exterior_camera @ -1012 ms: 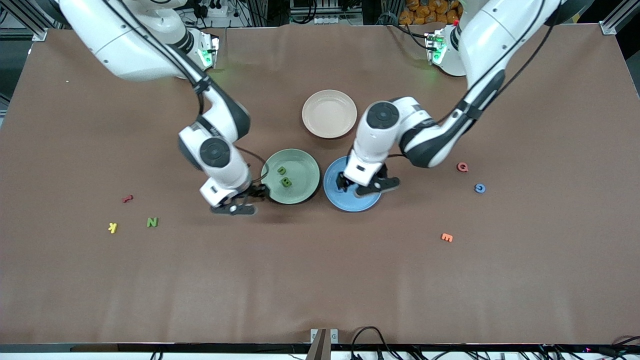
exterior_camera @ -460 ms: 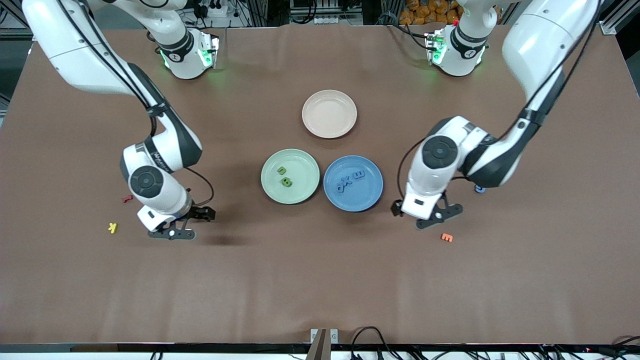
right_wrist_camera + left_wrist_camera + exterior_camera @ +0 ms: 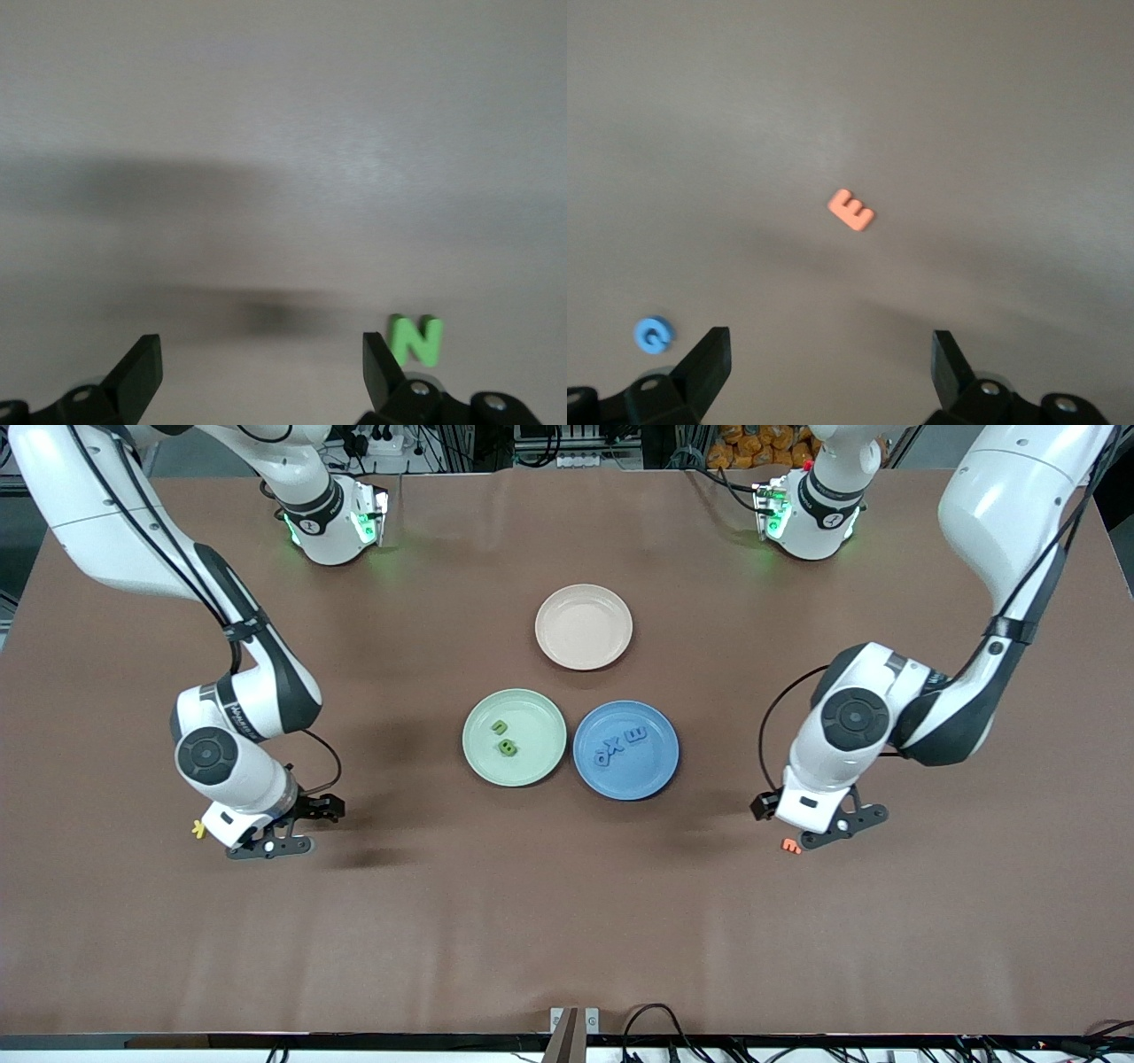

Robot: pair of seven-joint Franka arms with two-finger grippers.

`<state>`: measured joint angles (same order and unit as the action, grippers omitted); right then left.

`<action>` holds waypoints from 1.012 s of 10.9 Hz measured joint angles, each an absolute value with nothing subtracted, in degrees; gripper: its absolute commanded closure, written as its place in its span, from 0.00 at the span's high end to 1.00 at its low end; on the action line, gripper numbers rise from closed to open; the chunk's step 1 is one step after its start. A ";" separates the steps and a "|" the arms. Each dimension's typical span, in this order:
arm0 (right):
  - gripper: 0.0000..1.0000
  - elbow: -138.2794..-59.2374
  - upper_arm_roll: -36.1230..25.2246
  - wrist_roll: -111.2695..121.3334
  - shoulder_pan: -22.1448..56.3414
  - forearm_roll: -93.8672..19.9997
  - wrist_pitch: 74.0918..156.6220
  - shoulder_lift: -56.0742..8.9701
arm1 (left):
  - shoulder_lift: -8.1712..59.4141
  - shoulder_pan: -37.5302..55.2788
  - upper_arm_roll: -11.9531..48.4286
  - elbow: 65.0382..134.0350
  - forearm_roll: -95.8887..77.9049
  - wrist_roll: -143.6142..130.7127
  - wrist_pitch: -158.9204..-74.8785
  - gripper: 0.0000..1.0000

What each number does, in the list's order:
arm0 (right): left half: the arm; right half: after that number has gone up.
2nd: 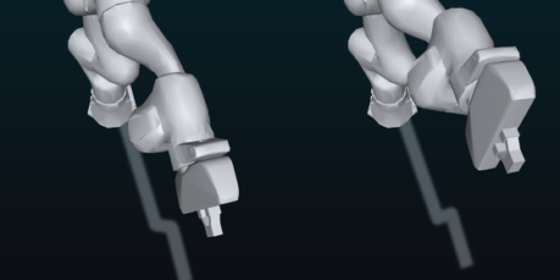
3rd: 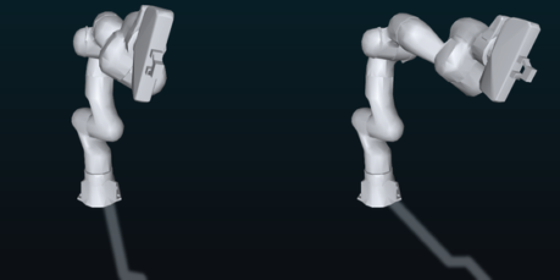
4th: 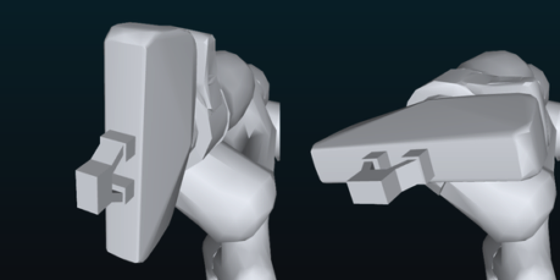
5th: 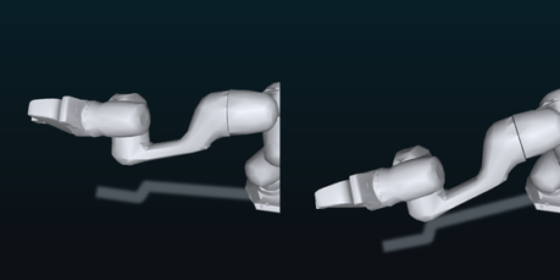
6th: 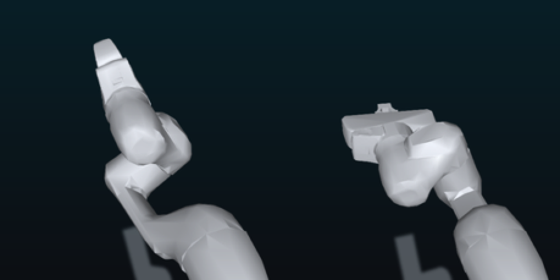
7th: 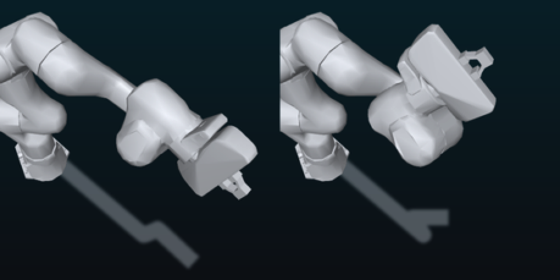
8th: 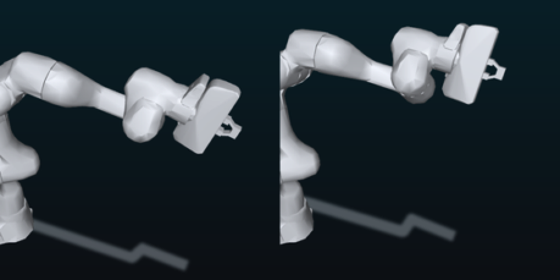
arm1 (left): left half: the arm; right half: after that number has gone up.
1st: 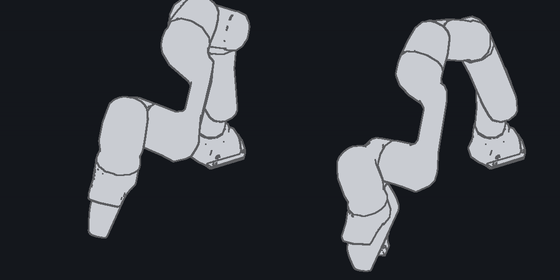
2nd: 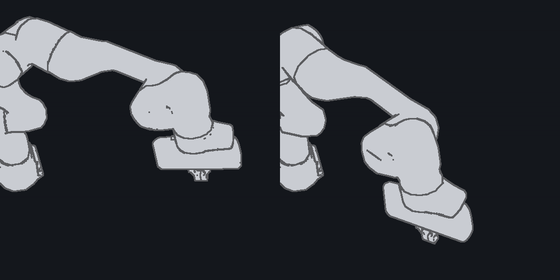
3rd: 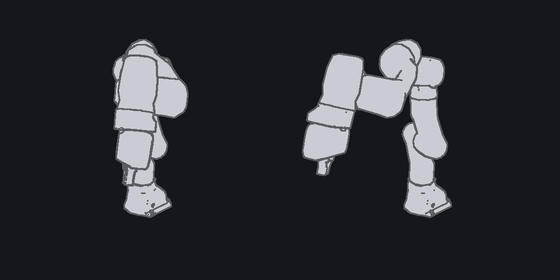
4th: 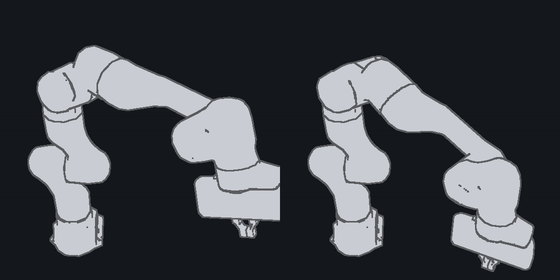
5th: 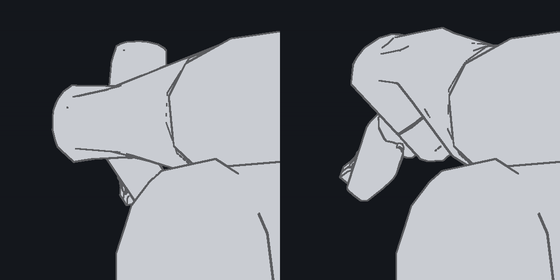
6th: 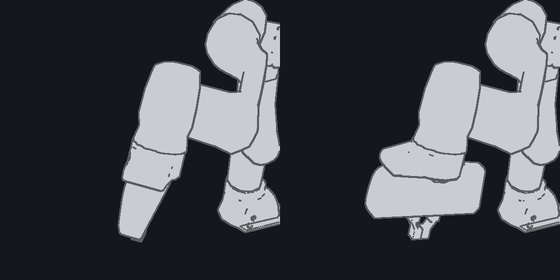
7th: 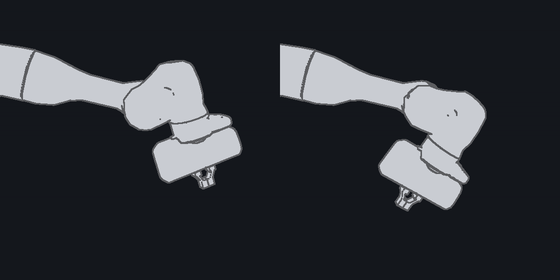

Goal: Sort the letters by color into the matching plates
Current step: 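Release the letters onto the plates and draw both grippers back, then lower the left gripper to the blue C while the right gripper reaches N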

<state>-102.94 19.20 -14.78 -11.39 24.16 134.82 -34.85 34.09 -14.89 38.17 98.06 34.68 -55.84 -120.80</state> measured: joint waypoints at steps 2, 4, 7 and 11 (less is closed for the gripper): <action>1.00 -102.94 19.19 -11.76 -13.44 24.39 135.03 -34.85 | 32.46 -16.28 37.22 98.11 30.67 -49.27 -119.22 1.00; 1.00 -103.06 19.18 -8.77 -16.17 24.97 136.68 -34.87 | 29.53 -16.18 32.17 98.64 22.99 -39.35 -118.81 1.00; 1.00 -103.41 19.16 -6.43 -18.94 25.57 138.85 -35.55 | 25.53 -15.52 24.43 102.42 17.21 -27.68 -119.30 1.00; 1.00 -105.65 19.12 -6.28 -20.03 27.06 145.73 -38.46 | 20.94 -15.11 17.73 115.92 12.07 -16.16 -133.60 1.00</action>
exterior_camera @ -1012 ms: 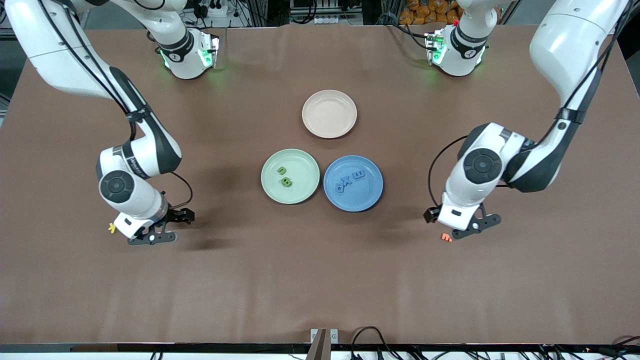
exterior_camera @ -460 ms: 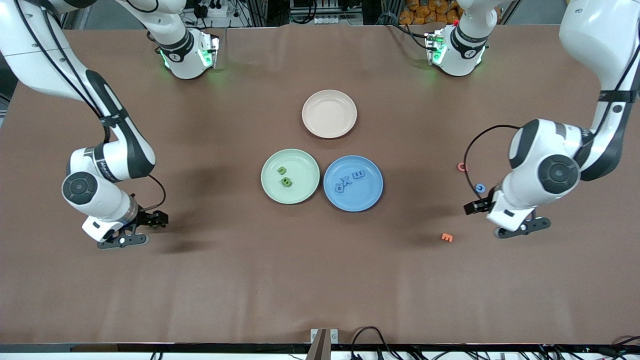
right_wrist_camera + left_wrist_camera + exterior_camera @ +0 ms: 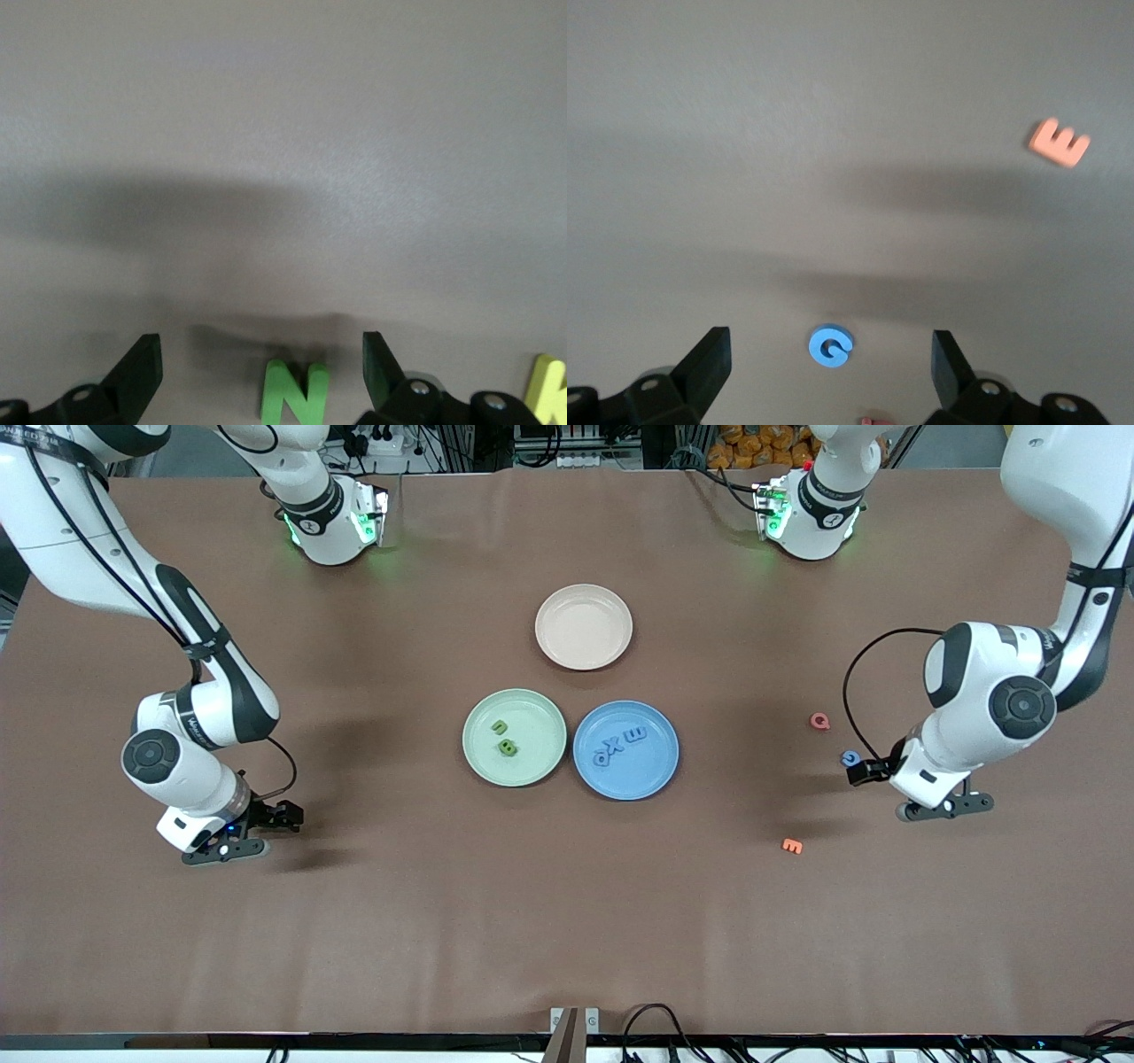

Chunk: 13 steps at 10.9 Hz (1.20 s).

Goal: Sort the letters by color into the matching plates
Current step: 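Lower the left gripper to the blue C while the right gripper reaches N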

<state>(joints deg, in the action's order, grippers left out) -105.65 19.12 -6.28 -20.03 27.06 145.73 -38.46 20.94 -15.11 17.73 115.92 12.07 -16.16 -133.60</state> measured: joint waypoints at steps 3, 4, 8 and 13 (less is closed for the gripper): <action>1.00 -107.13 19.07 -6.28 -21.08 28.54 146.94 -38.49 | 20.47 -14.88 17.07 124.29 11.30 -14.54 -143.32 1.00; 1.00 -107.74 19.06 -6.28 -21.73 29.11 147.60 -38.49 | 20.48 -14.78 17.07 126.13 11.30 -13.93 -145.61 1.00; 0.97 -108.19 19.22 -6.28 -22.52 29.47 148.12 -38.49 | 20.50 -14.85 16.51 129.88 11.30 -7.75 -148.52 1.00; 0.81 -108.94 19.41 -6.28 -22.53 29.50 149.00 -38.36 | 22.32 -14.82 16.47 130.63 13.06 -6.09 -149.04 1.00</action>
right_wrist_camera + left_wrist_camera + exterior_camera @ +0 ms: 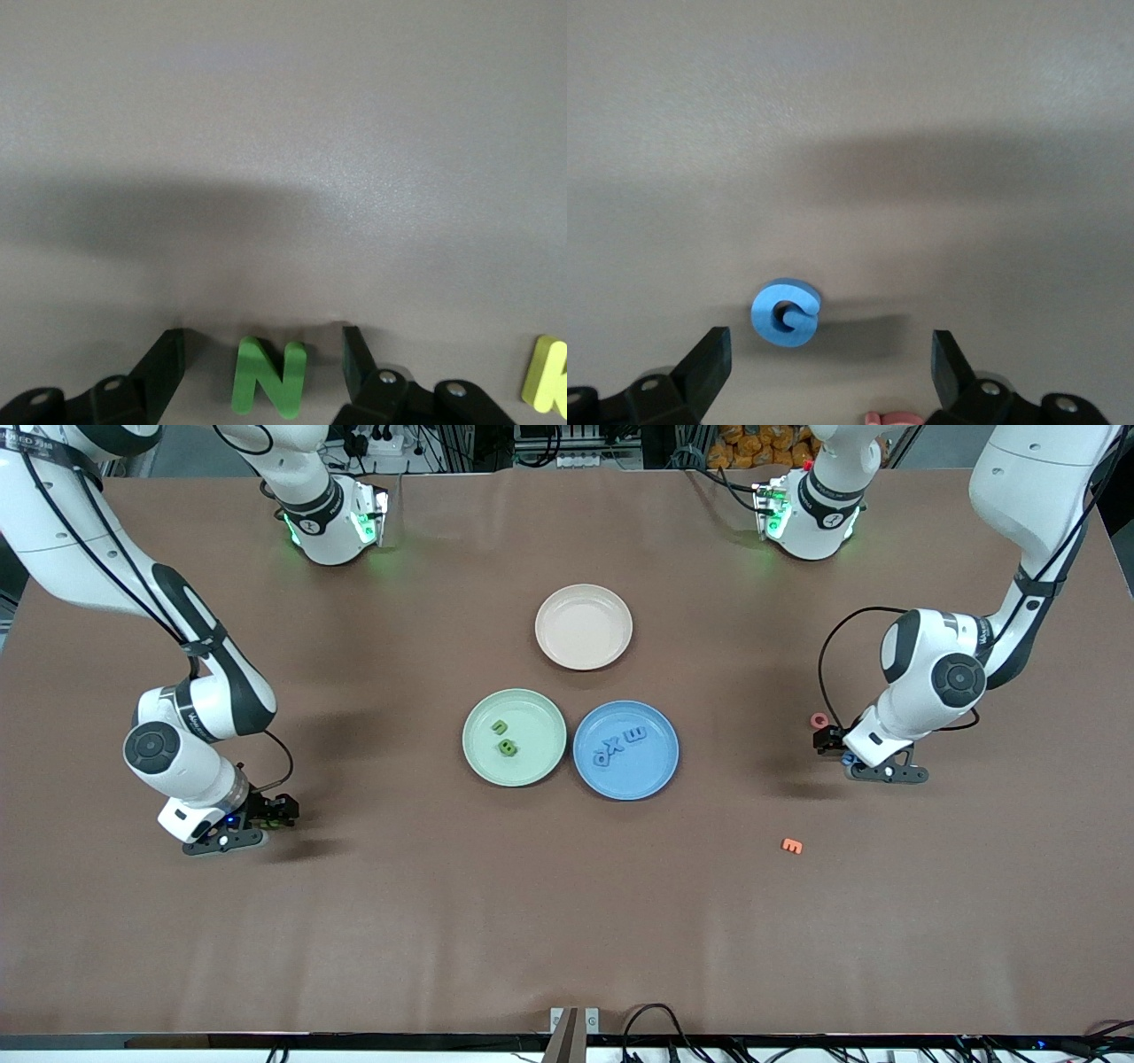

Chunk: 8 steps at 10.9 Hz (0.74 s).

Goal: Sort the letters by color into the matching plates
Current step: 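Lower the left gripper to the blue C while the right gripper reaches N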

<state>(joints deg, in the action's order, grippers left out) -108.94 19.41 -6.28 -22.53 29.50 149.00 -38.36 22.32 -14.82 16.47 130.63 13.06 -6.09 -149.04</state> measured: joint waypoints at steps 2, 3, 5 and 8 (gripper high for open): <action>0.81 -109.60 19.42 -6.28 -23.00 29.72 149.61 -38.02 | 23.44 -14.85 15.72 130.58 13.57 -6.07 -150.18 1.00; 0.81 -110.17 19.42 -6.28 -23.44 30.09 149.92 -37.71 | 23.68 -15.05 15.16 130.47 13.59 -6.01 -150.77 1.00; 0.81 -111.02 19.59 -6.28 -24.21 30.74 150.51 -37.35 | 23.90 -15.73 14.32 130.06 13.73 -5.86 -151.69 1.00; 0.50 -112.02 19.69 -6.28 -24.57 31.03 152.50 -37.21 | 24.12 -15.86 14.22 129.98 13.80 -5.82 -151.81 1.00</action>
<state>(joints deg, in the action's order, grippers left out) -112.02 19.69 -6.28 -24.57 31.03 152.50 -37.21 24.12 -15.86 14.22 129.98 13.80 -5.82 -151.81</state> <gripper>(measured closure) 0.229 0.000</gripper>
